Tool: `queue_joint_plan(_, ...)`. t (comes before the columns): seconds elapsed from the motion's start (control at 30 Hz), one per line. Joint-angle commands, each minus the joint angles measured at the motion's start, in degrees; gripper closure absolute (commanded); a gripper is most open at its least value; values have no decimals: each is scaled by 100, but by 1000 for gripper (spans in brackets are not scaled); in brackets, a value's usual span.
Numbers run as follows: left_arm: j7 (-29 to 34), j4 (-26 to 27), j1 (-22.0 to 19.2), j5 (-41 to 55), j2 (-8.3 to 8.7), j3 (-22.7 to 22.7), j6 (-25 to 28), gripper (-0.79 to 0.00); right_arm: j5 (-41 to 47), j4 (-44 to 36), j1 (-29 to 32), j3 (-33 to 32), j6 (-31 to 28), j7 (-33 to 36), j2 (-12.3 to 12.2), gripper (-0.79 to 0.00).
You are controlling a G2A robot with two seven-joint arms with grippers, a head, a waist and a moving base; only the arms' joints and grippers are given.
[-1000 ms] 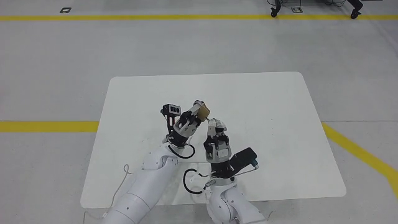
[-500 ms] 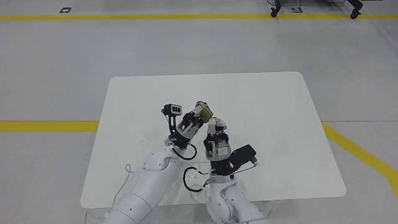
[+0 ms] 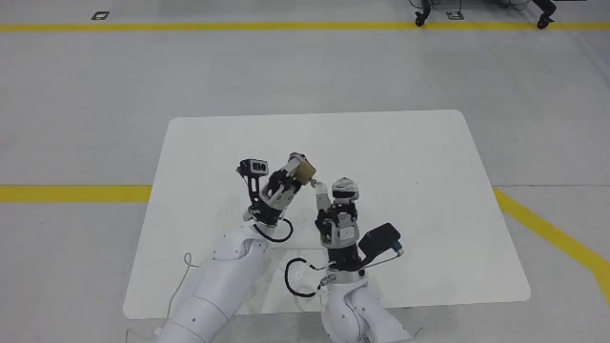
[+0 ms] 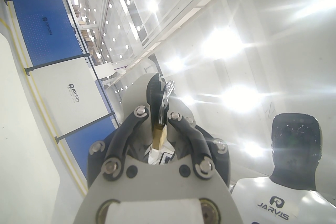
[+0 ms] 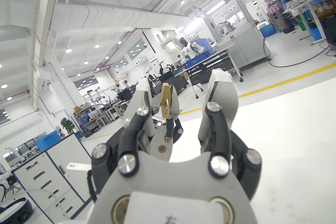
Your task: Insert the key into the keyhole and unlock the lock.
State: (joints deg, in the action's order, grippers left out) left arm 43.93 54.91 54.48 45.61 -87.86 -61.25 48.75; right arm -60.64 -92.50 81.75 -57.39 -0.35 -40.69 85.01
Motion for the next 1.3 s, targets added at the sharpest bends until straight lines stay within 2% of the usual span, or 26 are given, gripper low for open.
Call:
queue_joint_plan(0.0,-13,15,10,-77,4,-18,8,0,-33,0,0,17,-6,125,3,0)
queue_joint_plan(0.23,-84,100,79,-360,16,-56,32,0,226,21,-54,13,-181,580,26,0)
queue_joint_plan(0.5,-225,208,133,-725,35,-106,87,0,1037,-14,-48,-178,-800,1158,18,0)
queue_joint_plan(0.57,-219,240,143,-789,43,-121,102,0,1354,-27,-34,-240,-1018,1340,13,0)
queue_joint_plan(0.73,-239,271,149,-1034,63,-163,214,0,2733,-70,-5,-478,-1794,2352,-26,0)
queue_joint_plan(0.87,-283,259,152,-1103,59,-148,251,0,3641,-113,-17,-715,-2098,3150,-71,0)
queue_joint_plan(1.27,-82,205,158,-1007,120,-307,293,0,4602,-343,138,-1013,-2401,4072,-157,0)
